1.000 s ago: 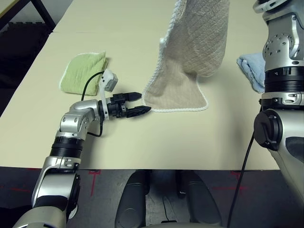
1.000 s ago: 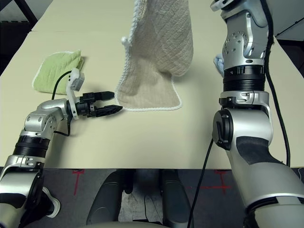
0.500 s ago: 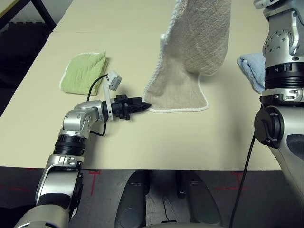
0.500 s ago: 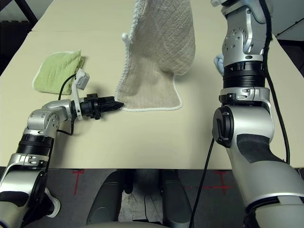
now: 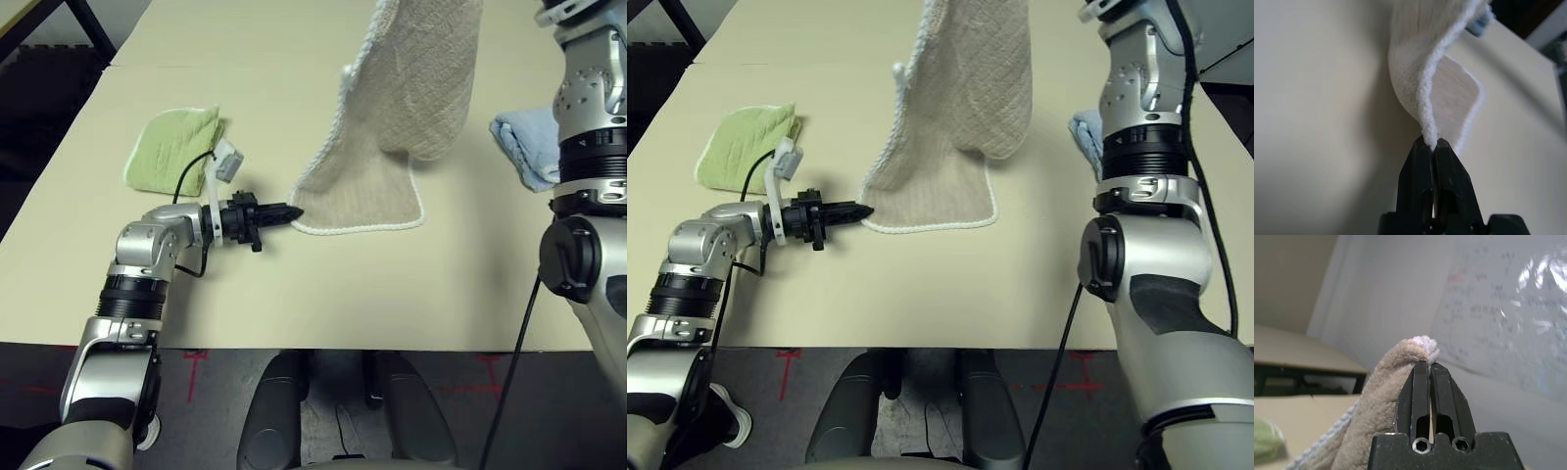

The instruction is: Fold the towel and set it aside.

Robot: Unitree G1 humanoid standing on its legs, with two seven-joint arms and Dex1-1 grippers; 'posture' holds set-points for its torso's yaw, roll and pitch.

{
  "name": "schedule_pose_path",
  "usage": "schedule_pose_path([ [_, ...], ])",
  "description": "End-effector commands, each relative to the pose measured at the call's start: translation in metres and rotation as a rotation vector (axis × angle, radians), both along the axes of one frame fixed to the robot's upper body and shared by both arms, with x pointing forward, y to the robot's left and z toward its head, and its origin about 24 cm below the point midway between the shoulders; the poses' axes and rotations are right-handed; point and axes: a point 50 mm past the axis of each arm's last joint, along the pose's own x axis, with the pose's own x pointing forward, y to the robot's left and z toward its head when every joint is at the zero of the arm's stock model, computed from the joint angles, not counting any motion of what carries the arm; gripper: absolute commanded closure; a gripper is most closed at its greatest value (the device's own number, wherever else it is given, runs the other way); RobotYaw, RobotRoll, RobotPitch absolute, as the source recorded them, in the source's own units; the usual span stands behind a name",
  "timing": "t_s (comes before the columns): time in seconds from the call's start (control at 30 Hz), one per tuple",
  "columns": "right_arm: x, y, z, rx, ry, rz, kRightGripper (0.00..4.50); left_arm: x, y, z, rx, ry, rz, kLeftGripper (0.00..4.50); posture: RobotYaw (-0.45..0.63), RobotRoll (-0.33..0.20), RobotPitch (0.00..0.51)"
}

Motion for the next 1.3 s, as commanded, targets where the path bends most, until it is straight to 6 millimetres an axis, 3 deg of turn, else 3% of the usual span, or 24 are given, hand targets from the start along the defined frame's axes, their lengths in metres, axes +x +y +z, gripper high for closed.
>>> schedule_pose_path([
  [0.03,0.000,-0.027,-0.027,-0.030,0.112,-0.047,4.50,0.007,0.023,0.008,0.116,-0.154,0.167,4.44,-0.06,0.000,0.265],
  [0.17,-0.005,-0.060,-0.071,-0.079,0.320,-0.087,4.50,0.013,0.039,0.034,0.116,-0.293,0.323,4.44,-0.05,0.000,0.270],
  [0.27,-0.010,-0.084,-0.092,-0.096,0.430,-0.170,4.50,0.020,0.042,0.056,0.129,-0.385,0.408,4.44,-0.04,0.000,0.278],
  [0.33,-0.012,-0.096,-0.099,-0.111,0.464,-0.254,4.50,0.024,0.042,0.065,0.155,-0.426,0.421,4.44,-0.04,0.000,0.279],
  [0.43,-0.011,-0.115,-0.090,-0.135,0.412,-0.514,4.50,0.028,0.044,0.078,0.265,-0.492,0.414,4.44,-0.05,0.000,0.282],
  [0.5,-0.011,-0.119,-0.085,-0.133,0.389,-0.568,4.50,0.030,0.047,0.084,0.294,-0.503,0.409,4.44,-0.05,0.000,0.283],
  [0.67,-0.010,-0.119,-0.070,-0.139,0.337,-0.594,4.50,0.032,0.053,0.108,0.382,-0.516,0.394,4.44,-0.05,0.000,0.284],
  [0.9,-0.008,-0.112,-0.046,-0.012,0.242,-0.554,4.50,0.036,0.052,0.150,0.237,-0.651,0.540,4.44,-0.05,0.000,0.289],
  [1.13,0.011,-0.092,-0.036,0.052,0.253,-0.607,4.50,0.050,0.053,0.151,0.209,-0.684,0.706,4.44,-0.05,0.000,0.307],
  [1.3,0.018,-0.078,-0.024,0.120,0.209,-0.595,4.50,0.051,0.050,0.170,0.155,-0.799,0.813,4.44,-0.05,0.000,0.318],
])
